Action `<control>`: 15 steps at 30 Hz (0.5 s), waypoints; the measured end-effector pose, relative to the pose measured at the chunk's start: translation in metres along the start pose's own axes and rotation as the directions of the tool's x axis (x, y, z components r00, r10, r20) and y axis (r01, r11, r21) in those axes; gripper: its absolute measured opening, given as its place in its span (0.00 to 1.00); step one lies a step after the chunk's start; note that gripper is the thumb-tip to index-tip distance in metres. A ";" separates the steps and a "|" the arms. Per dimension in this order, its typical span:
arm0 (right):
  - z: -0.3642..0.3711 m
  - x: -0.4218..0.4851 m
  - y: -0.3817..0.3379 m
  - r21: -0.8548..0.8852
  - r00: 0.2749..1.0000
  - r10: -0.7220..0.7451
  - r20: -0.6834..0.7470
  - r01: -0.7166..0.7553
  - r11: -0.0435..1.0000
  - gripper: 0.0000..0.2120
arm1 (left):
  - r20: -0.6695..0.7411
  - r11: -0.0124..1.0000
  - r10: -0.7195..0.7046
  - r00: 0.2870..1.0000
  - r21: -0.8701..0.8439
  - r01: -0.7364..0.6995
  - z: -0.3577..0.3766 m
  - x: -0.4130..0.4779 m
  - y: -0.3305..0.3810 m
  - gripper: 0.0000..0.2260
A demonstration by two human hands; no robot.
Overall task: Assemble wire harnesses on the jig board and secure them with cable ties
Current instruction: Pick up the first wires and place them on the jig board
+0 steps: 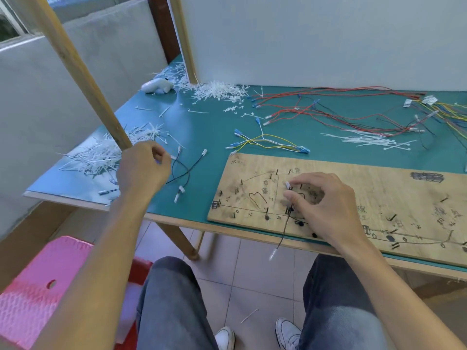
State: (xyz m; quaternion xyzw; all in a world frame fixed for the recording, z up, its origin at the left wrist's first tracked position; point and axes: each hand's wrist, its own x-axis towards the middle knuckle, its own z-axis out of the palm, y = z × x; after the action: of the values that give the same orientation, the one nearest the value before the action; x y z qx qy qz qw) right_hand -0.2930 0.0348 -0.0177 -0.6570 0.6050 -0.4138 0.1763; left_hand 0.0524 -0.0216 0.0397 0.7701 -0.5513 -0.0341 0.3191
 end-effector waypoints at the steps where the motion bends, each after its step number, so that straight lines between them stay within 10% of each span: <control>1: 0.000 0.000 -0.001 -0.003 1.000 0.001 -0.004 -0.001 1.000 0.10 | 0.017 0.998 -0.041 0.999 0.048 0.041 0.001 0.010 -0.010 0.02; 15: 0.001 -0.002 -0.001 -0.004 0.999 -0.028 0.016 0.028 1.000 0.07 | 0.184 0.969 -0.217 0.959 0.163 0.188 0.021 0.052 -0.035 0.08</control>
State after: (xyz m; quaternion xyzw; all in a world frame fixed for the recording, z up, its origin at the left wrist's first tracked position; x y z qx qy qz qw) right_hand -0.2913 0.0365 -0.0181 -0.6690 0.5954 -0.4094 0.1741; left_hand 0.0931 -0.0699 0.0195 0.8363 -0.4997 -0.1040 0.2004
